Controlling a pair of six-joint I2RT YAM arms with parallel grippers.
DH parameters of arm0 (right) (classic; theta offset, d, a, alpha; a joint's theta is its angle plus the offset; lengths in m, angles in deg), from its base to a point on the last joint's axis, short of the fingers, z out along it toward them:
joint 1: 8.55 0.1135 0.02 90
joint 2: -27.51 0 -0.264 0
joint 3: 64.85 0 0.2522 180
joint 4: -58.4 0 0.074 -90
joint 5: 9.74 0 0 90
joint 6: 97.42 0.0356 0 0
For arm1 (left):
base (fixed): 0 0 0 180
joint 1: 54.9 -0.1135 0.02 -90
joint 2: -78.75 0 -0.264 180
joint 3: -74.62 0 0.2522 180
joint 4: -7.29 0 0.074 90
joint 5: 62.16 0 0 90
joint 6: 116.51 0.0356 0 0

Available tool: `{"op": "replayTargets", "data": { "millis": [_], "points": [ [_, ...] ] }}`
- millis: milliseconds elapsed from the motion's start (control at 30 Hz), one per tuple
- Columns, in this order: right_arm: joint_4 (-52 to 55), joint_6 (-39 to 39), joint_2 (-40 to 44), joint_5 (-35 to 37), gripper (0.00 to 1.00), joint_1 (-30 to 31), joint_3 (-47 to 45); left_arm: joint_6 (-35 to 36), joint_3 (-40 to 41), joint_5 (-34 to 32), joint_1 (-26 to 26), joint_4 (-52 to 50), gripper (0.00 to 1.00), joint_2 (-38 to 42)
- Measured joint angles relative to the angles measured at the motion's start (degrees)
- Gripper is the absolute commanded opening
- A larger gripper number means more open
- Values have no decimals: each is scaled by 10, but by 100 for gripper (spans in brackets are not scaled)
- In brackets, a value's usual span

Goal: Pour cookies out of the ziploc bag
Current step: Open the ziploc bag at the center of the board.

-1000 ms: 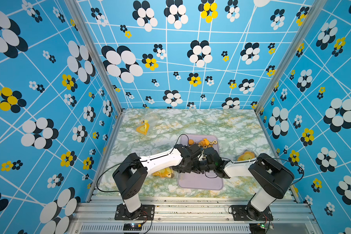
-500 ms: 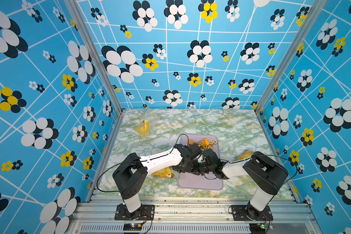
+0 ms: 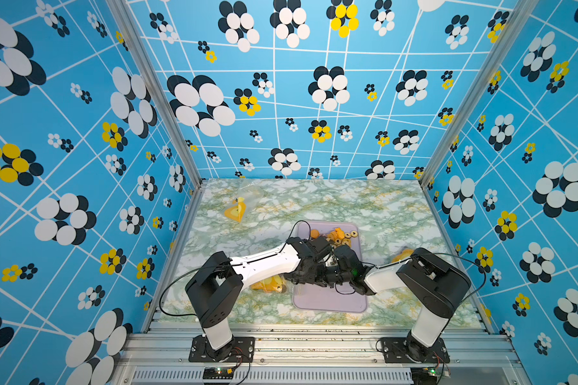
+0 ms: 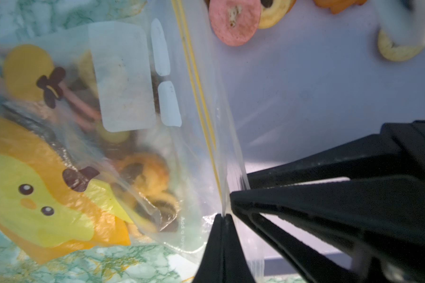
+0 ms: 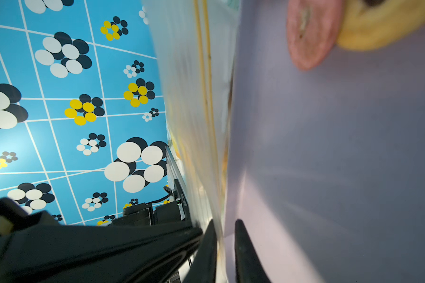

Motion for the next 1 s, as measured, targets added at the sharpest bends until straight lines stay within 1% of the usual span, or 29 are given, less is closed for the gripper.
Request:
{"op": "replayTargets", "data": {
  "millis": [133,267,367,433,533,700,1000],
  "points": [
    [-9,4,-4,-4,2,1,0,0,0,0,-3,0,1,0],
    [-13,5,-4,-4,0,2,0,0,1,0,-4,0,3,0],
    [-13,5,-4,-4,0,2,0,0,5,0,-4,3,14,6],
    [-13,5,-4,-5,0,2,0,-2,14,1,-4,9,25,18],
    [-13,5,-4,-6,0,2,0,-4,31,2,-4,20,32,46],
    [-13,5,-4,-6,0,2,0,-6,41,5,-7,35,34,75],
    [-13,5,-4,-6,0,2,0,-15,58,24,-9,67,32,76]
  ]
}}
